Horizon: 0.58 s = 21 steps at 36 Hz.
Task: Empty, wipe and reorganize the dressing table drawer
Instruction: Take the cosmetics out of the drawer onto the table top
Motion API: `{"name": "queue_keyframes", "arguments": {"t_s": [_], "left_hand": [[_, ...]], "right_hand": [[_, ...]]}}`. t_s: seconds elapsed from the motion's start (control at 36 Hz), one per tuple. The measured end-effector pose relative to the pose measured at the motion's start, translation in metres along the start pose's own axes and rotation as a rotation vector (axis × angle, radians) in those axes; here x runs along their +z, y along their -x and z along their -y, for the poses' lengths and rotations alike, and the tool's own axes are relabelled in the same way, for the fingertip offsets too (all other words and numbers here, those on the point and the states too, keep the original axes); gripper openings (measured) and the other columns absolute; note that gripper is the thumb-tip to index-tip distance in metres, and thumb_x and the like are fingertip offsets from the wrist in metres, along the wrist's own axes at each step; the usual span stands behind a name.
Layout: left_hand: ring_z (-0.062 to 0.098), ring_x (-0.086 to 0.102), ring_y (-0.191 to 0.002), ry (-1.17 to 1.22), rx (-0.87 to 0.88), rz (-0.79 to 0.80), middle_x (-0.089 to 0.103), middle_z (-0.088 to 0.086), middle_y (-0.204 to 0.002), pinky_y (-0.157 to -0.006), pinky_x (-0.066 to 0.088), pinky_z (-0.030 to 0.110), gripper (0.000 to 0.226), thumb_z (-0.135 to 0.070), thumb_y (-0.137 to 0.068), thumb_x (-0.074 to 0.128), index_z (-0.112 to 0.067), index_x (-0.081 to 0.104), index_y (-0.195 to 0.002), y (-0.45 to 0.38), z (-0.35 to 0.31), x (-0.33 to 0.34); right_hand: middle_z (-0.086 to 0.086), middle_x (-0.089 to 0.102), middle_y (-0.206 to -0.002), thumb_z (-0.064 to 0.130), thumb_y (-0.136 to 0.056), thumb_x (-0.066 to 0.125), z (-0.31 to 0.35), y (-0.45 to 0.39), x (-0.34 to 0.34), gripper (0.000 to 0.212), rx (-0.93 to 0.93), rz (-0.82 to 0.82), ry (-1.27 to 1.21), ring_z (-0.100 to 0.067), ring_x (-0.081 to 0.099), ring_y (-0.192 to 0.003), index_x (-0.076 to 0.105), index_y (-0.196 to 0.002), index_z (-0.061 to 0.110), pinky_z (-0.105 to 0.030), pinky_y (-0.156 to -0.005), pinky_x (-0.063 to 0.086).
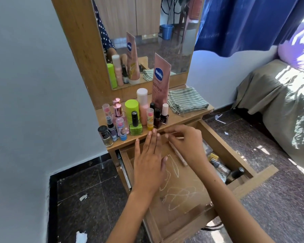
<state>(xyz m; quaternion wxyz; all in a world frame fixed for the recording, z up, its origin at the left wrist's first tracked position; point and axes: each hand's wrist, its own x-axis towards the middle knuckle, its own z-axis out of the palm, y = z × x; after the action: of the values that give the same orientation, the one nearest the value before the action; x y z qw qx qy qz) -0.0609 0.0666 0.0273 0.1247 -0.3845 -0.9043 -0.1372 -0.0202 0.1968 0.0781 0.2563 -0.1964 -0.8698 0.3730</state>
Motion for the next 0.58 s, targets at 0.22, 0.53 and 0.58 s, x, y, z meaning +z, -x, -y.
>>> {"name": "queue_keyframes", "arguments": {"t_s": [0.22, 0.53, 0.58], "left_hand": [[0.025, 0.044, -0.132, 0.32, 0.208, 0.095, 0.051, 0.009, -0.139, -0.113, 0.016, 0.034, 0.04, -0.032, -0.088, 0.06, -0.013, 0.061, -0.122, 0.002, -0.044, 0.005], [0.025, 0.045, -0.119, 0.308, 0.553, 0.266, 0.056, 0.003, -0.129, -0.095, 0.031, 0.039, 0.045, -0.013, -0.081, 0.066, -0.016, 0.058, -0.125, -0.044, -0.101, 0.036], [0.027, 0.049, -0.112, 0.259, 0.615, 0.278, 0.059, 0.005, -0.12, -0.091, 0.035, 0.04, 0.041, -0.009, -0.081, 0.063, -0.017, 0.06, -0.121, -0.048, -0.105, 0.044]], "right_hand": [[0.009, 0.074, -0.088, 0.005, -0.083, 0.066, -0.037, 0.024, -0.08, 0.023, 0.147, 0.325, 0.368, -0.001, 0.062, -0.074, 0.075, -0.094, 0.022, -0.02, -0.077, 0.05], [0.003, 0.072, -0.077, -0.006, -0.075, 0.064, -0.06, 0.052, -0.109, 0.028, 0.292, 0.068, 0.329, -0.008, 0.067, -0.074, 0.075, -0.087, 0.016, -0.029, -0.079, 0.056], [0.004, 0.072, -0.077, -0.004, -0.077, 0.065, -0.062, 0.053, -0.11, 0.024, 0.314, -0.004, 0.289, -0.009, 0.068, -0.075, 0.075, -0.086, 0.016, -0.03, -0.079, 0.056]]}}
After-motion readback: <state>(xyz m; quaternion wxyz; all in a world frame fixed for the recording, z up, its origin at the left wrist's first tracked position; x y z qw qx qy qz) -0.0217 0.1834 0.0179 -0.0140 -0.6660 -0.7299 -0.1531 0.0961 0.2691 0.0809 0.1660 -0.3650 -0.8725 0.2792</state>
